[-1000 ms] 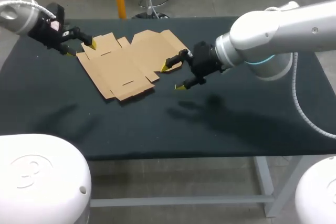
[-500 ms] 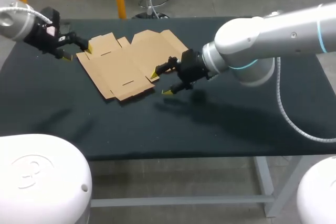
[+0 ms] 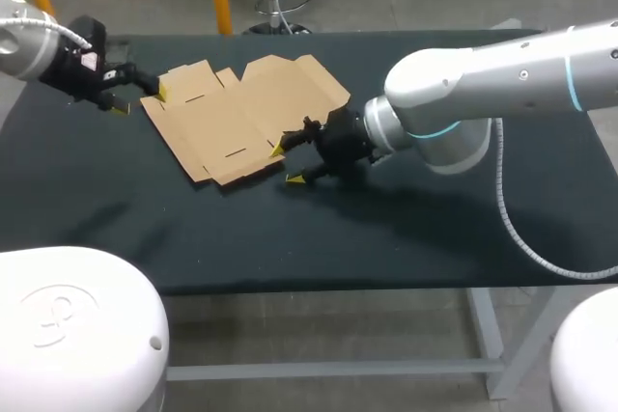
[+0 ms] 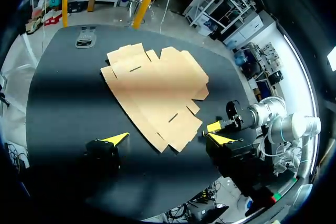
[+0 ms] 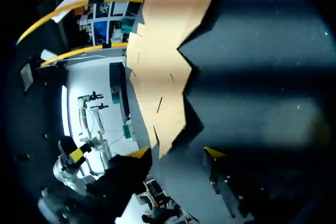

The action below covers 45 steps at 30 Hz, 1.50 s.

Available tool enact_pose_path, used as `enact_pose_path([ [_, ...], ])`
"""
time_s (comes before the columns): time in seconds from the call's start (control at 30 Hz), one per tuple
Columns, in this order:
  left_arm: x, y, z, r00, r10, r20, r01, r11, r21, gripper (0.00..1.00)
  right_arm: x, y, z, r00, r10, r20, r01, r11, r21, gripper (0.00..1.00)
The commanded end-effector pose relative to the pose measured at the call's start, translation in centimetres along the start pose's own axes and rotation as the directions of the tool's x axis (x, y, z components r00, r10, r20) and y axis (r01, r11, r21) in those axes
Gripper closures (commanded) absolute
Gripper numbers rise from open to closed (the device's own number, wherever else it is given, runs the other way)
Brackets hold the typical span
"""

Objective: Assemble the packaging by folding the flat box into shape, placing the metal phone stand inside, and closing the box properly

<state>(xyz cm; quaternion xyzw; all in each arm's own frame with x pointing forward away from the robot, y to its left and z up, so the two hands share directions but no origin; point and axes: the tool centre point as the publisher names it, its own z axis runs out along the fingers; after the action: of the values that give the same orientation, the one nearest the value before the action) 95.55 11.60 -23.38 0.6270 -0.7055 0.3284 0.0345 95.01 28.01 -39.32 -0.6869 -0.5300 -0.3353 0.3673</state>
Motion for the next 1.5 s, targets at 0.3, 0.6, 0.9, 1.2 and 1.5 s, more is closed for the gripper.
enact_pose_path([
  [0.3,-0.4,0.9,-0.6,1.000,0.008,0.005,-0.008,1.000,0.012,0.00,0.6,1.2,2.6,1.000,-0.007,-0.019,0.007,1.000,0.006,0.44],
  [0.6,-0.7,1.2,-1.0,1.000,0.012,0.004,-0.012,1.000,0.025,0.00,0.6,2.3,3.7,1.000,0.007,0.000,-0.007,1.000,0.001,0.57],
  [0.9,-0.8,1.3,-1.2,1.000,0.009,0.003,-0.009,0.999,0.034,0.00,0.9,3.1,3.8,1.000,0.002,-0.002,-0.002,1.000,0.008,1.00],
  [1.2,-0.4,1.0,-0.8,1.000,0.008,-0.002,-0.008,0.999,0.032,0.00,0.4,1.7,0.7,0.999,-0.010,-0.048,0.012,0.999,0.050,1.00],
  [1.5,0.5,0.5,0.1,1.000,0.017,-0.002,-0.016,1.000,0.019,0.00,-0.9,0.2,-2.7,0.997,0.005,-0.082,0.005,0.992,0.125,1.00],
])
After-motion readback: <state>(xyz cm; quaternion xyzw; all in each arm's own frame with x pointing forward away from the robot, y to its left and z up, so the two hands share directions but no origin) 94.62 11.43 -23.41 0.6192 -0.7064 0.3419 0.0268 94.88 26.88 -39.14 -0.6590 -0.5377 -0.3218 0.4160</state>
